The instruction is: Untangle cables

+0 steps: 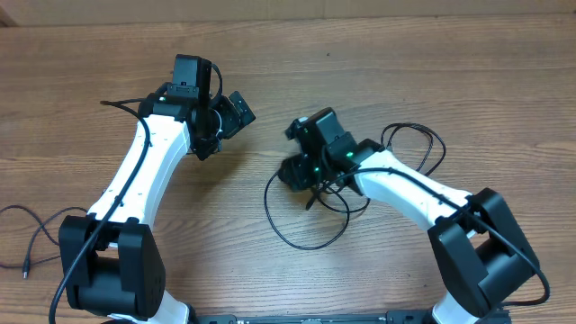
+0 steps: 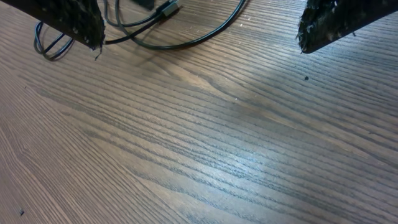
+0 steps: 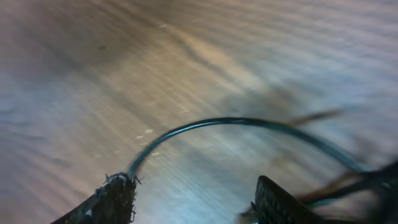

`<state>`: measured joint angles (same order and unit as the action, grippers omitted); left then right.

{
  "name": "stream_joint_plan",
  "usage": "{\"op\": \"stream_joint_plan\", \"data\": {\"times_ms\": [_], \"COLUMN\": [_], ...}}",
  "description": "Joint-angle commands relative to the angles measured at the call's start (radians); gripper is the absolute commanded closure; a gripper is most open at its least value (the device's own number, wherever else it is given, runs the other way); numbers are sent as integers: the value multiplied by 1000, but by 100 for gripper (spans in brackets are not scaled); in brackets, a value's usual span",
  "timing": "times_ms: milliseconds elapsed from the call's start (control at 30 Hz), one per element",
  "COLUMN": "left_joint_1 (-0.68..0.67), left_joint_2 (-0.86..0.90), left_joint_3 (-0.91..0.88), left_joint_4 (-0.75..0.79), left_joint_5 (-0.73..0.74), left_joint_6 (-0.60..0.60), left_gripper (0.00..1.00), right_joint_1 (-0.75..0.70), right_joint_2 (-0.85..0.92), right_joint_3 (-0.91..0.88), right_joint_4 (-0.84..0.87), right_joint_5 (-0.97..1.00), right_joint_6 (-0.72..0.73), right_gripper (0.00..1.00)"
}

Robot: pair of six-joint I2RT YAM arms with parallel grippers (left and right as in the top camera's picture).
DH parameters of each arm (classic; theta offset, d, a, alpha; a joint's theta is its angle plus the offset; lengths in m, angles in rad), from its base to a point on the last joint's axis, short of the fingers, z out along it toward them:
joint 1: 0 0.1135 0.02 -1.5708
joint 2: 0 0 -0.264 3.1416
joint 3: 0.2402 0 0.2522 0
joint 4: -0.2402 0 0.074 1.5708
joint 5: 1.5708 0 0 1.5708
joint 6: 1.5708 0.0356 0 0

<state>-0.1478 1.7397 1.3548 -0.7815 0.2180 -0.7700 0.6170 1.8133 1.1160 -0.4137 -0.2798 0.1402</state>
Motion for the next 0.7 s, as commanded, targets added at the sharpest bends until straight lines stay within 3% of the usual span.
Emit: {"op": "stream_joint_plan", "data": {"times_ms": [0,433,600,667], "left_joint_1": [2,4,4,4], "left_joint_2": [-1,-1,-1,-1], "left_joint_3": [9,9,9,9], "left_joint_4": [0,-17,-38,-47], "left_joint_5": [-30,-106,-105,-106], "left_joint_6": [15,16,15,16], "left_gripper": [0,0,0,1], "right_joint_1": [60,235,248,238], "right_joint_2": [-3,41,44,40], "right_joint_3": [-4,-5,1,21], "right_joint_4": [-8,-25,-27,-51], "right_joint_5": [-29,151,192,216], "right_joint_6": [70,129,130,156], "right_gripper": [38,27,0,0]}}
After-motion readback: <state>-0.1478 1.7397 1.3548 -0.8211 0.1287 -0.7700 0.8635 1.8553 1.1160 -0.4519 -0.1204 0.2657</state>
